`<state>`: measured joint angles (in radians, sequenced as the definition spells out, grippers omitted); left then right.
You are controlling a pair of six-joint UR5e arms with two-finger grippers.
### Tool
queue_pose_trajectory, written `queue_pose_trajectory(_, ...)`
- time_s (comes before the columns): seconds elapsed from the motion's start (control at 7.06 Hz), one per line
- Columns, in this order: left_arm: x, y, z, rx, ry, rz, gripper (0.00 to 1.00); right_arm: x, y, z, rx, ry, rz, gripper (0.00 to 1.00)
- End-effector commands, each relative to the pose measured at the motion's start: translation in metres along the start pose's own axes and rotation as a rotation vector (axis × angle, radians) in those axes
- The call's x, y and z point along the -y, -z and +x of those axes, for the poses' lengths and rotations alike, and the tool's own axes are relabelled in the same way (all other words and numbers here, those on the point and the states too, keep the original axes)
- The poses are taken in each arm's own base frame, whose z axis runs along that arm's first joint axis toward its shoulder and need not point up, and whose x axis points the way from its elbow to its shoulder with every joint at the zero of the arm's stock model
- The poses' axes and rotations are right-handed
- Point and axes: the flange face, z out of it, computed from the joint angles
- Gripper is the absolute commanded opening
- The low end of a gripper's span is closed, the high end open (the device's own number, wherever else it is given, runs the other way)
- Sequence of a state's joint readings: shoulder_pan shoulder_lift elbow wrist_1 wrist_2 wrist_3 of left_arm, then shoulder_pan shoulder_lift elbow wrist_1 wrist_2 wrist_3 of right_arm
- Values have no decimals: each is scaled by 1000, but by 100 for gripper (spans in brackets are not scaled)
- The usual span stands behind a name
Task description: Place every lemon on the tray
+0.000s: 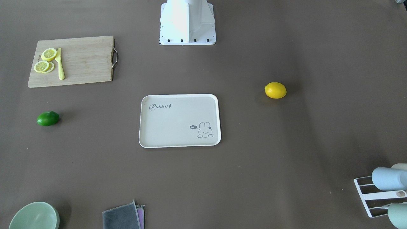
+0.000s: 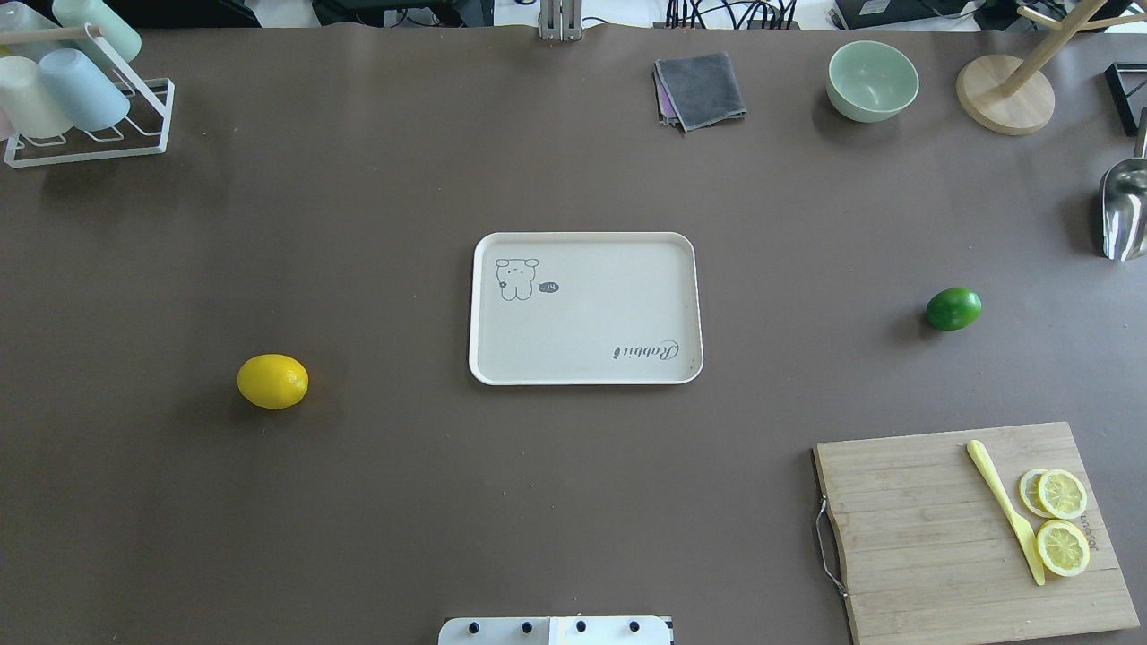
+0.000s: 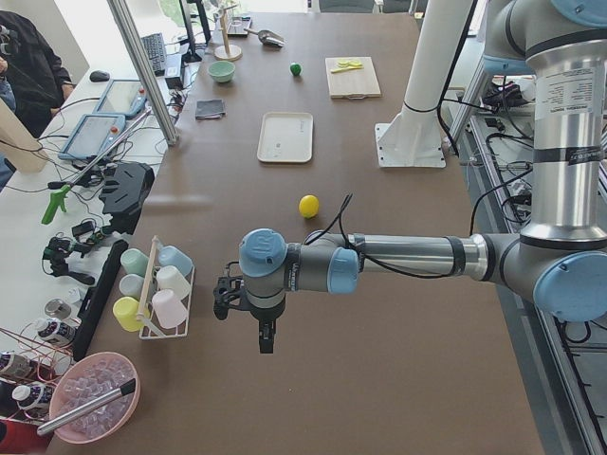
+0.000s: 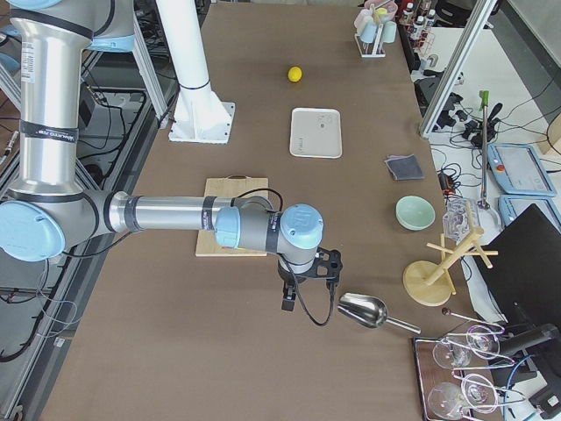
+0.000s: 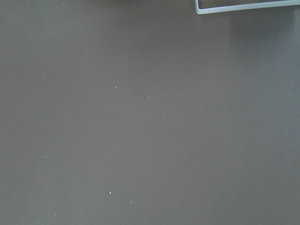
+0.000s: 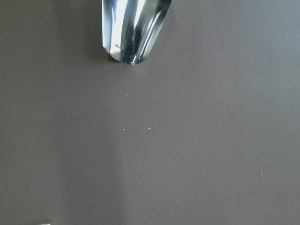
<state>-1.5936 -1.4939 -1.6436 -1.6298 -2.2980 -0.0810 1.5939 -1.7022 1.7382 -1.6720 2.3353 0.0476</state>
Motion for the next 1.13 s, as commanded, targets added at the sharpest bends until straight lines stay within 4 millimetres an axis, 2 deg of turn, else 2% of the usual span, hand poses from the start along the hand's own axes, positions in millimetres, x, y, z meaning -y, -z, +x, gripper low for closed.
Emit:
queue_pose_trajectory(0.0,-1,-7,-6,-4,7,-11,98,0,0,0,-1,0,-1,100)
queue_pose_trajectory(0.99,0,-8,-7,-3,18,-16,98,3,1,-2,-33,32,9,100)
